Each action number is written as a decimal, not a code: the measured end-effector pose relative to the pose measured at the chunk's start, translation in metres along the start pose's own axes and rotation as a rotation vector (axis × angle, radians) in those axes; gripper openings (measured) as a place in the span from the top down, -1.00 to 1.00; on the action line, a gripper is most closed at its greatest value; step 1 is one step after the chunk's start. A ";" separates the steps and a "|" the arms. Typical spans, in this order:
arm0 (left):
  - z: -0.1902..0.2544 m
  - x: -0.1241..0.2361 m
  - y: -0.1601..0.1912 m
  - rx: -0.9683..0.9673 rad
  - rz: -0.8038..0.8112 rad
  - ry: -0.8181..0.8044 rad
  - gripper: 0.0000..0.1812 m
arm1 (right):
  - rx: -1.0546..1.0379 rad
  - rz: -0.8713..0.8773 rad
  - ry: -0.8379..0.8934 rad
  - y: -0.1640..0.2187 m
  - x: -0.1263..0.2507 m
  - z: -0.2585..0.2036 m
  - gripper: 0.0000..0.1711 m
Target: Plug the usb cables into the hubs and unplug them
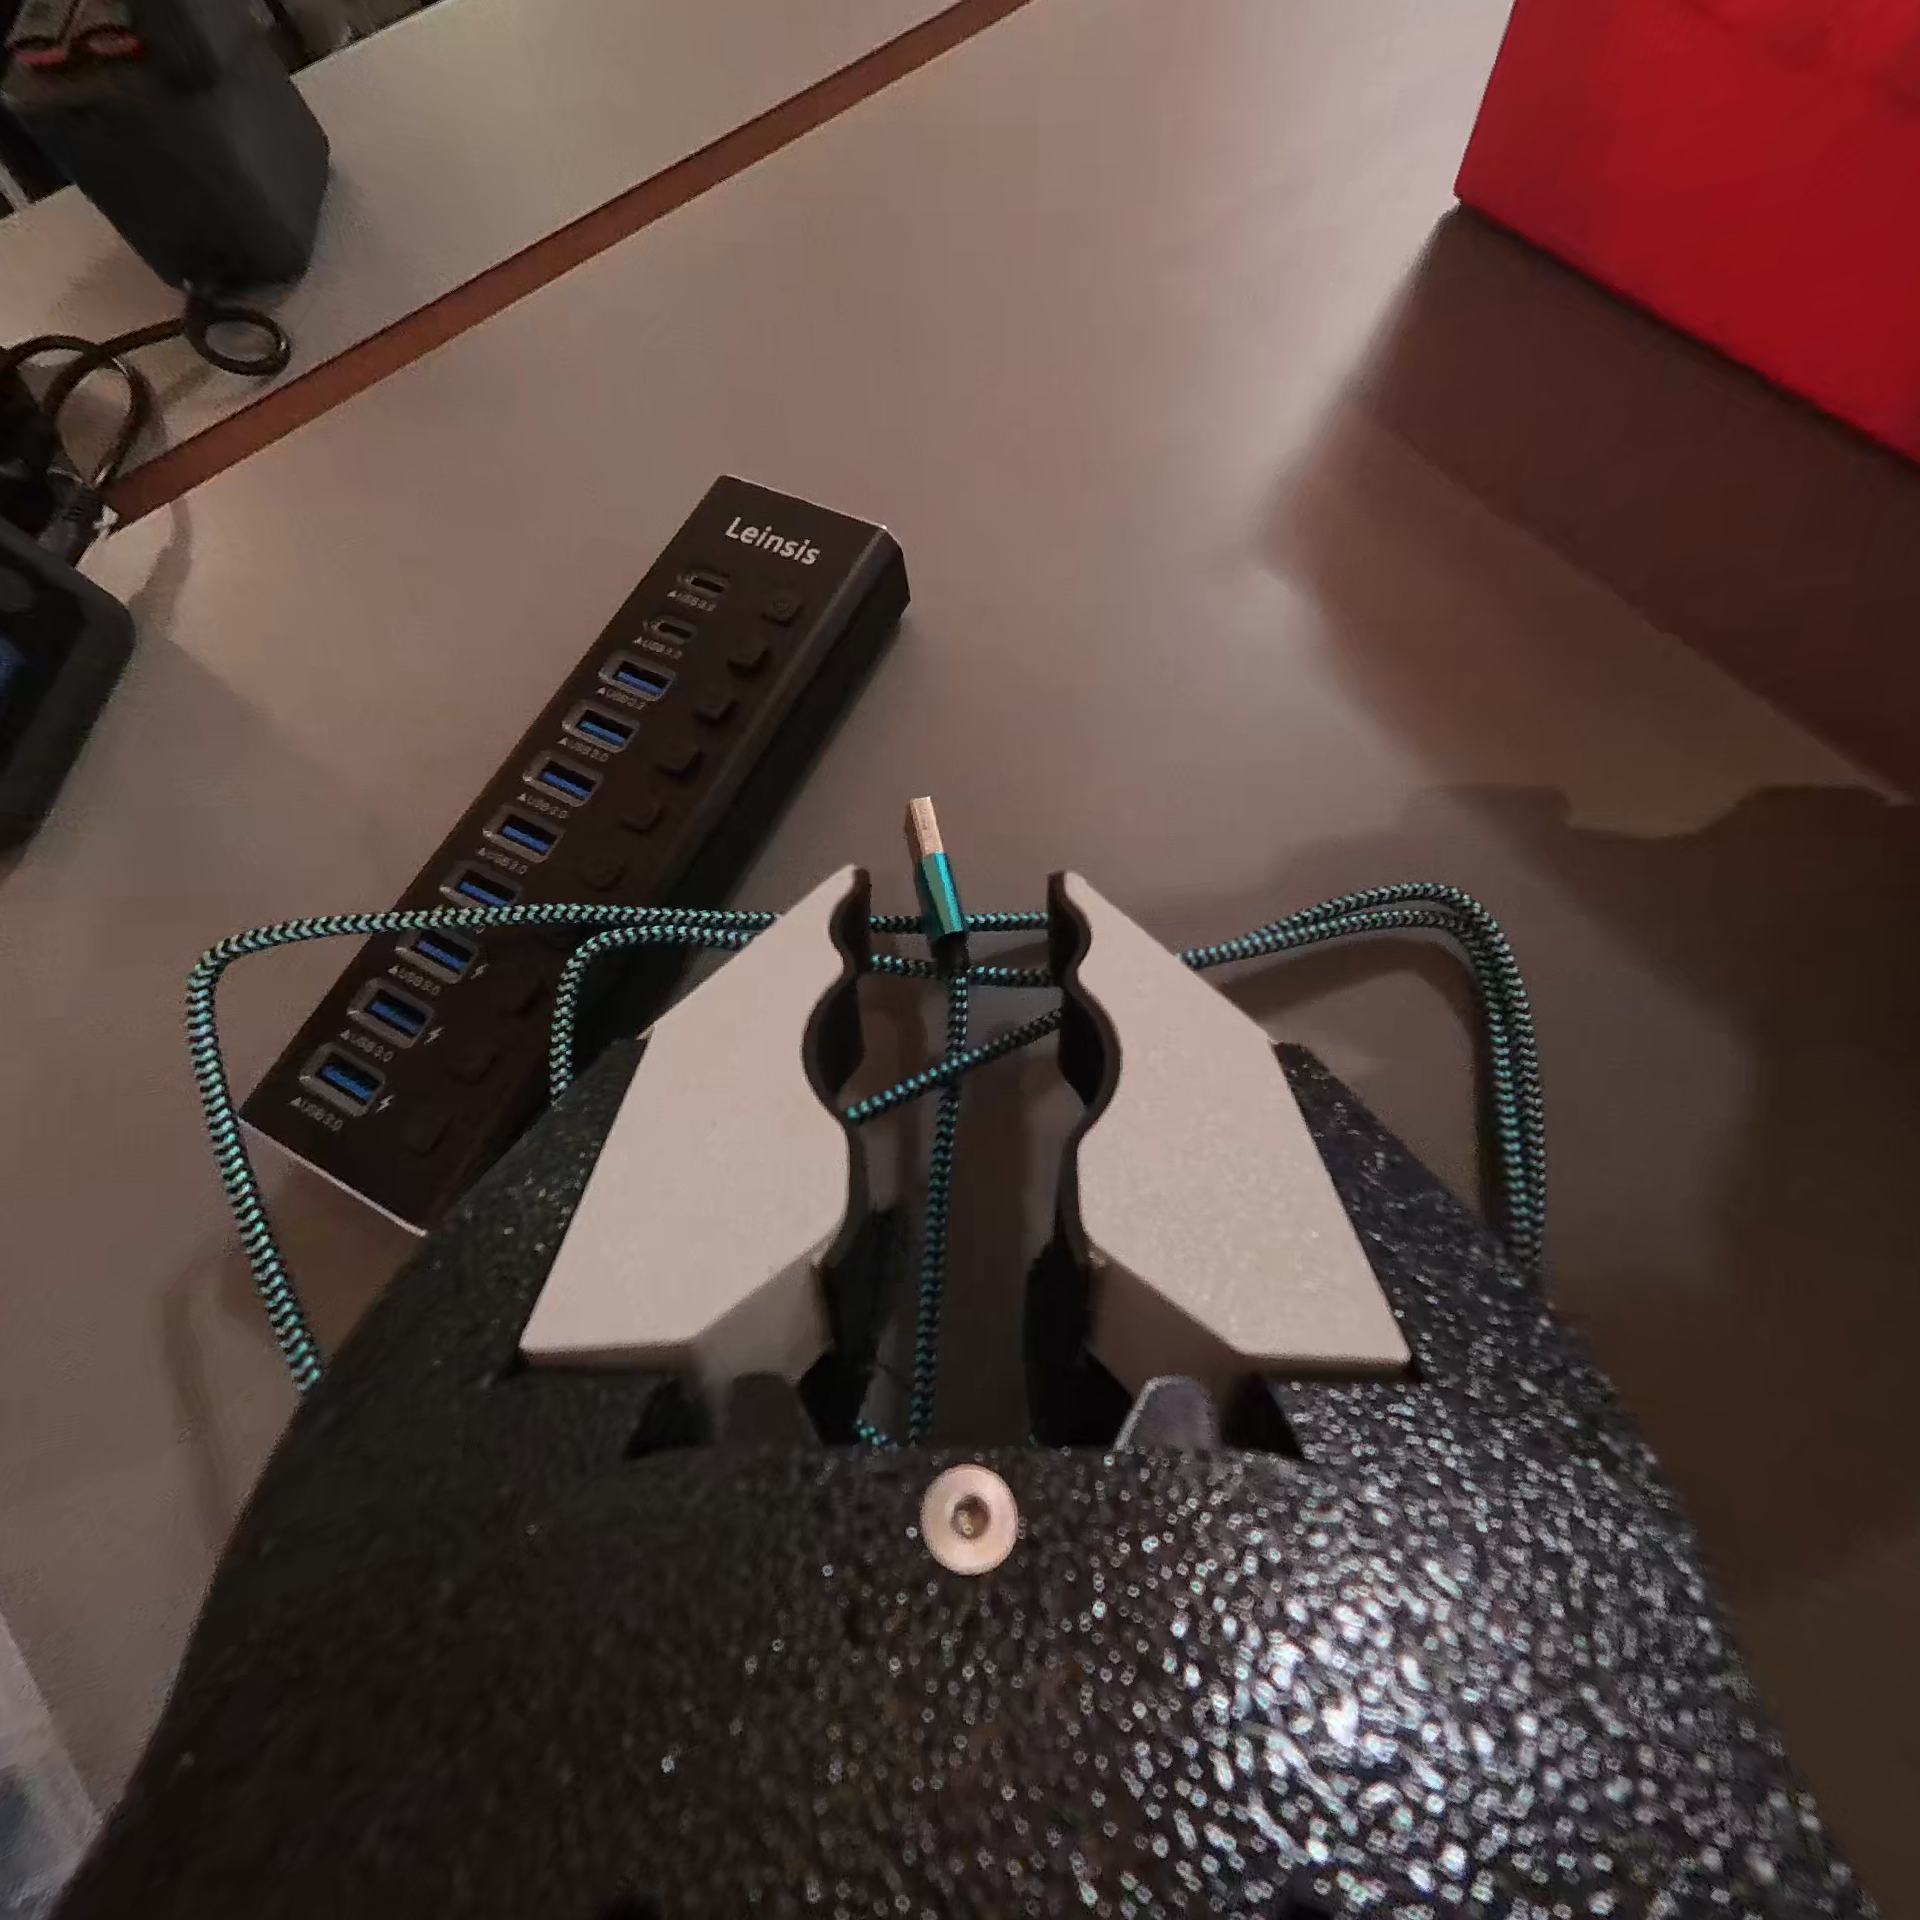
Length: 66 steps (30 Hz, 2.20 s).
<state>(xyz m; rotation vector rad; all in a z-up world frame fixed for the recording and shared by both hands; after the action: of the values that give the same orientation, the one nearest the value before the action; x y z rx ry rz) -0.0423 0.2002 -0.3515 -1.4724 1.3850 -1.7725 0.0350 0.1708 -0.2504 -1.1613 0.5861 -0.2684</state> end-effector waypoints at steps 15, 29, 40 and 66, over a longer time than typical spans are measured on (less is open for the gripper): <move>0.010 0.020 -0.013 0.061 0.159 0.111 0.95 | -0.075 -0.121 -0.041 0.024 -0.007 -0.006 0.50; 0.076 0.098 -0.098 0.544 0.811 0.945 0.96 | -0.902 0.206 -0.404 -0.047 -0.006 -0.027 0.72; 0.045 0.091 -0.099 0.439 0.819 0.654 0.62 | -0.318 0.075 -0.171 -0.036 0.001 0.005 0.95; 0.073 0.087 -0.075 0.107 0.554 0.581 0.88 | 0.934 -0.096 -0.187 0.001 0.008 -0.035 0.93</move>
<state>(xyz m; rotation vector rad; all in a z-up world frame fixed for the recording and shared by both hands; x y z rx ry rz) 0.0138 0.1281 -0.2506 -0.4381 1.7160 -1.9090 0.0214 0.1397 -0.2634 -0.3003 0.1819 -0.4472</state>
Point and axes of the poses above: each gripper's, where its closed fingertips meet, x back along the fingers, y out of its underside, z = x × y across the jaws, the point moved 1 cm from there along x, back along the fingers, and after that the axes turned 10 degrees about z, right-handed, at the moved point
